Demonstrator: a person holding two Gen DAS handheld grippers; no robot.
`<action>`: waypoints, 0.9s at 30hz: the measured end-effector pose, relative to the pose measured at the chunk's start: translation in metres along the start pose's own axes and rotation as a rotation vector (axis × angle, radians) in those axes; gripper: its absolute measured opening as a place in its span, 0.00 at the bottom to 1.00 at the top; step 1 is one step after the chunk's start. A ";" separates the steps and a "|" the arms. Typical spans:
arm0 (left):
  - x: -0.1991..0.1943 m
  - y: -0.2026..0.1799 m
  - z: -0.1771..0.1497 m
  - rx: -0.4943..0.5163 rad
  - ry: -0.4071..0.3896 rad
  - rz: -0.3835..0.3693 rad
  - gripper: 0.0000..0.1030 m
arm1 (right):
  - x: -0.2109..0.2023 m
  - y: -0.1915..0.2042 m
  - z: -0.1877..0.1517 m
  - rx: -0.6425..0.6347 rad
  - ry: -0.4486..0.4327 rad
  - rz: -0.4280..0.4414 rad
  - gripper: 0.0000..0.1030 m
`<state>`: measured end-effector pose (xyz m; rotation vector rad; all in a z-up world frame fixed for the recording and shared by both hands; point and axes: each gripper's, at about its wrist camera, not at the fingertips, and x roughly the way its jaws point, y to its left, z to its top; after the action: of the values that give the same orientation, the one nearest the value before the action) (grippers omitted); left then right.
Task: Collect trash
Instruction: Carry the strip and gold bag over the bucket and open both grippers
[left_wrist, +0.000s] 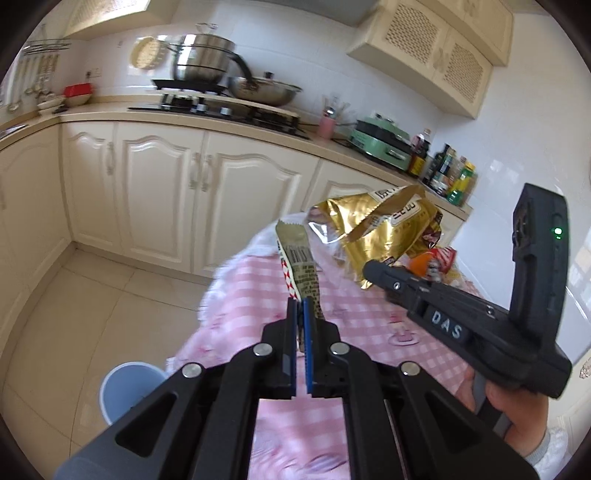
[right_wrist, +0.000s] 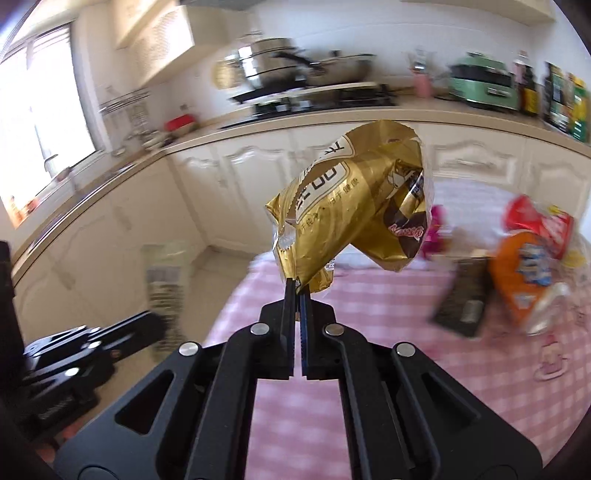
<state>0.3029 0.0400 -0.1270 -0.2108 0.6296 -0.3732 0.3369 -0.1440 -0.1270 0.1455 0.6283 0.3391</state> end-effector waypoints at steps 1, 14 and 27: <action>-0.007 0.011 -0.003 -0.012 -0.007 0.018 0.03 | 0.004 0.013 -0.002 -0.014 0.006 0.020 0.02; -0.045 0.183 -0.060 -0.242 0.044 0.241 0.03 | 0.121 0.168 -0.063 -0.172 0.214 0.199 0.02; 0.044 0.285 -0.125 -0.376 0.254 0.311 0.03 | 0.261 0.177 -0.158 -0.192 0.492 0.133 0.02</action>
<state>0.3384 0.2729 -0.3358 -0.4225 0.9677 0.0242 0.3934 0.1187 -0.3556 -0.0856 1.0699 0.5699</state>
